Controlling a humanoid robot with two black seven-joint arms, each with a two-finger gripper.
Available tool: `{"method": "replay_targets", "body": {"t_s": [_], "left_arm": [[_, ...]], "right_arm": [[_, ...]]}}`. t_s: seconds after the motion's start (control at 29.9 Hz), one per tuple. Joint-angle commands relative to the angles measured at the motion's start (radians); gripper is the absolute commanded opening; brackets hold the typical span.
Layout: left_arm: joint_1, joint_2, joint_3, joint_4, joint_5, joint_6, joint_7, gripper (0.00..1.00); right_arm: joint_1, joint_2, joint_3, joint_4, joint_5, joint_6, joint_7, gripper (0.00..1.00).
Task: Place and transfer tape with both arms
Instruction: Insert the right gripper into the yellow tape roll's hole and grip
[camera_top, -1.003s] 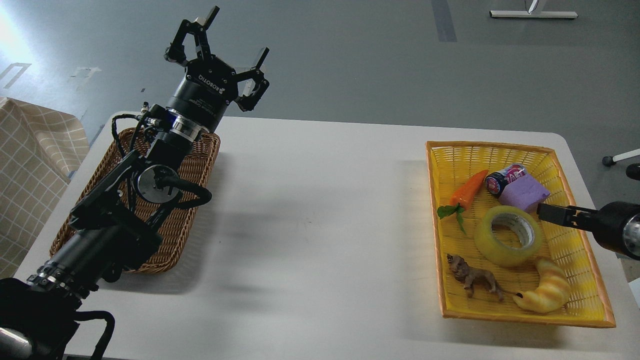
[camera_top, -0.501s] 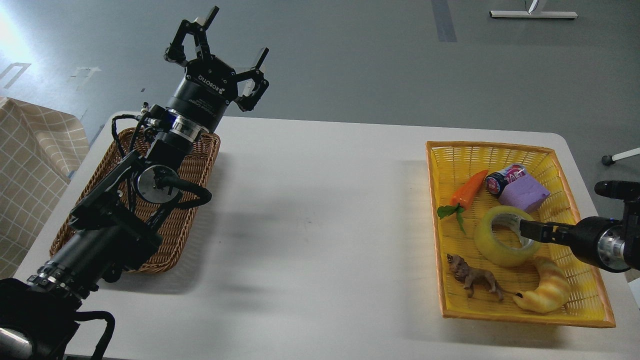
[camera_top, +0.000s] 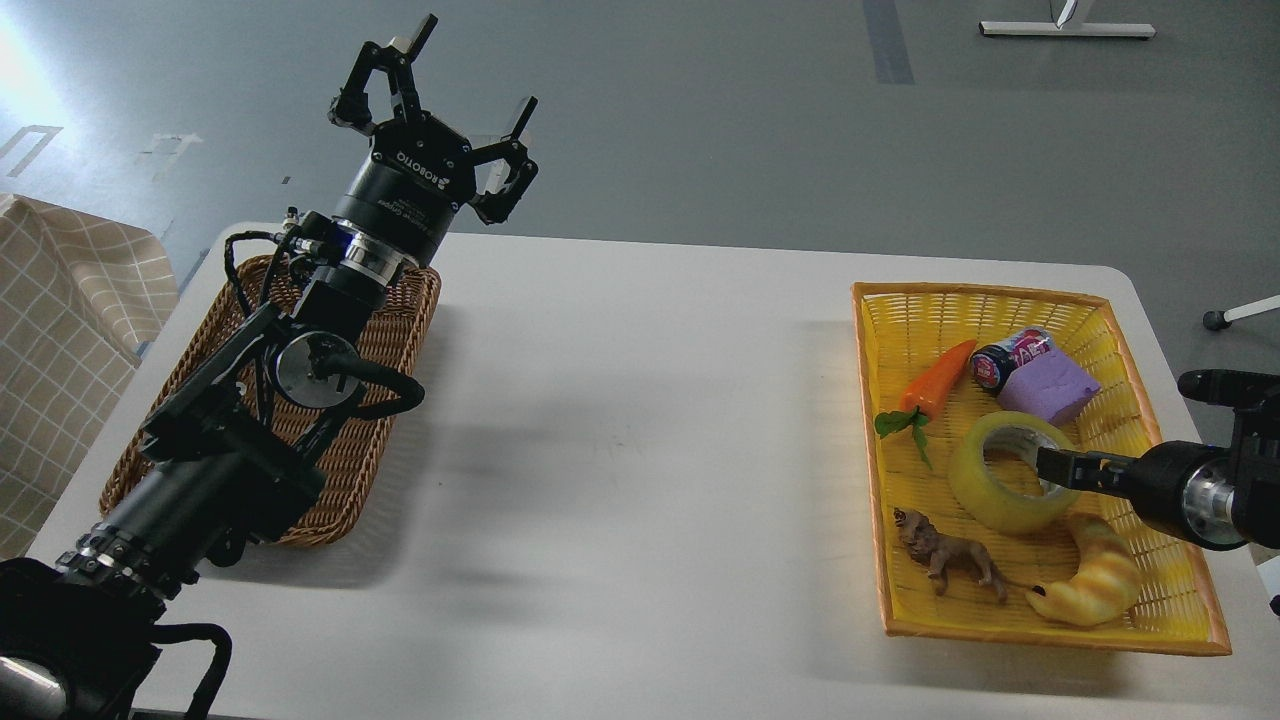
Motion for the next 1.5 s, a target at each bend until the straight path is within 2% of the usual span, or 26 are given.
{"method": "replay_targets", "body": {"t_s": [0.0,0.1,0.17,0.2,0.23,0.7,0.74,0.84,1.0,1.17,1.47], "left_arm": [[0.0,0.001,0.002,0.0,0.0,0.0,0.001,0.98],[0.0,0.001,0.0,0.0,0.0,0.0,-0.001,0.98],[0.0,0.001,0.002,0.0,0.0,0.0,-0.001,0.98],[0.0,0.001,0.0,0.0,0.0,0.0,-0.001,0.98],[0.0,0.001,0.002,0.0,0.0,0.0,0.001,0.98],[0.005,0.001,0.002,0.0,0.0,0.0,-0.001,0.98],[0.005,0.001,0.002,0.0,0.0,0.0,-0.001,0.98],[0.005,0.002,0.0,0.0,0.0,0.0,-0.001,0.98],[0.005,0.002,-0.005,0.0,0.0,0.0,-0.001,0.98],[0.003,0.002,-0.005,0.0,0.0,0.0,-0.001,0.98],[0.003,0.002,-0.011,0.0,0.0,0.0,0.001,0.98]], "right_arm": [[0.0,0.014,-0.001,-0.006,0.0,0.0,0.0,0.63],[0.006,0.018,-0.002,-0.018,0.0,0.0,0.0,0.63],[0.012,0.02,-0.002,-0.026,0.001,0.0,0.0,0.58],[0.014,0.02,-0.002,-0.029,0.001,0.0,0.0,0.52],[0.014,0.02,-0.002,-0.029,0.001,0.0,0.0,0.51],[0.018,0.032,-0.004,-0.029,0.004,0.0,-0.002,0.48],[0.02,0.032,-0.004,-0.029,0.004,0.0,-0.002,0.46],[0.021,0.032,-0.002,-0.029,0.004,0.0,-0.002,0.31],[0.021,0.031,-0.002,-0.029,0.007,0.0,-0.002,0.22],[0.023,0.031,-0.001,-0.029,0.009,0.0,-0.002,0.01],[0.072,0.014,0.019,0.034,0.021,0.0,0.006,0.0]]}}
